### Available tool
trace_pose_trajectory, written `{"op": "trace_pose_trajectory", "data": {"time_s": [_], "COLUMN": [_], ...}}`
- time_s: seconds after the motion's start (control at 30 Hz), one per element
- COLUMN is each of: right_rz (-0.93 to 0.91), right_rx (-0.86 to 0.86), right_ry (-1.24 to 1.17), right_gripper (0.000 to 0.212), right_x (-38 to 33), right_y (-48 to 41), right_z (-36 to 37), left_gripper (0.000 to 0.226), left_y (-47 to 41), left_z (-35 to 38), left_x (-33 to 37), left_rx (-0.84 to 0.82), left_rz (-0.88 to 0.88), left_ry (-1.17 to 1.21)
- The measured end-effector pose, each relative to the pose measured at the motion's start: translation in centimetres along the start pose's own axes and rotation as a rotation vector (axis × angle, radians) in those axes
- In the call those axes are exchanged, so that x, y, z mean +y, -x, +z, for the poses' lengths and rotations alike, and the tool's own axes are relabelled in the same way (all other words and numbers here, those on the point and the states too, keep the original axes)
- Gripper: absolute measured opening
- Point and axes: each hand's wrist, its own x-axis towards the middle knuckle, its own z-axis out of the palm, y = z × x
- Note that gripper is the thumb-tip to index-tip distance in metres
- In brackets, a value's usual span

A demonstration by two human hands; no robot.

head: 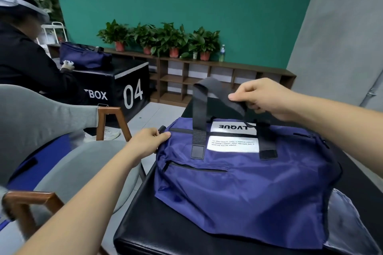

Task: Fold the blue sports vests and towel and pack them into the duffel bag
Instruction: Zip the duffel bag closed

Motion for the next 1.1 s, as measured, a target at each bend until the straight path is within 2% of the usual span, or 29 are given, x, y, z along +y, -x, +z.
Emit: {"op": "trace_pose_trajectory", "data": {"time_s": [0.07,0.17,0.23,0.33,0.47,0.6,0.73,0.87,1.1], "right_rz": [0.110,0.194,0.171,0.048,-0.136,-0.180,-0.228,-0.251,-0.192], "right_rx": [0.069,0.255,0.363,0.411,0.280,0.069,-0.129,-0.111,-0.130], "right_ry": [-0.069,0.015,0.097,0.226,0.407,0.511,0.733,0.770,0.643], "right_gripper": [0.031,0.026,0.017,0.016,0.018,0.021,0.038,0.054,0.041], "right_x": [2.0,4.6,5.3,4.2,0.7,-1.3,-2.3,-2.8,-3.6], "right_y": [-1.7,-3.4,-3.6,-2.3,1.4,3.9,5.4,5.6,5.2], "right_z": [-0.9,-1.8,-1.9,-0.6,3.8,9.7,15.5,19.2,20.6], "left_gripper": [0.046,0.051,0.048,0.046,0.046,0.034,0.025,0.028,0.038], "left_y": [0.4,1.1,1.2,1.4,1.8,2.2,2.5,2.5,3.0], "left_z": [-0.3,-1.1,-1.7,-2.3,-2.3,-1.0,-0.5,-1.2,-1.7], "left_x": [0.2,0.2,0.0,-0.3,-0.9,-1.2,-0.7,-0.4,-0.1], "left_rx": [-0.058,-0.167,-0.207,-0.258,-0.302,-0.274,-0.208,-0.222,-0.225], "left_rz": [-0.034,-0.073,-0.077,-0.068,-0.058,0.021,0.049,0.032,0.059], "left_ry": [-0.008,-0.007,-0.026,-0.080,-0.085,-0.087,-0.023,0.120,0.205]}}
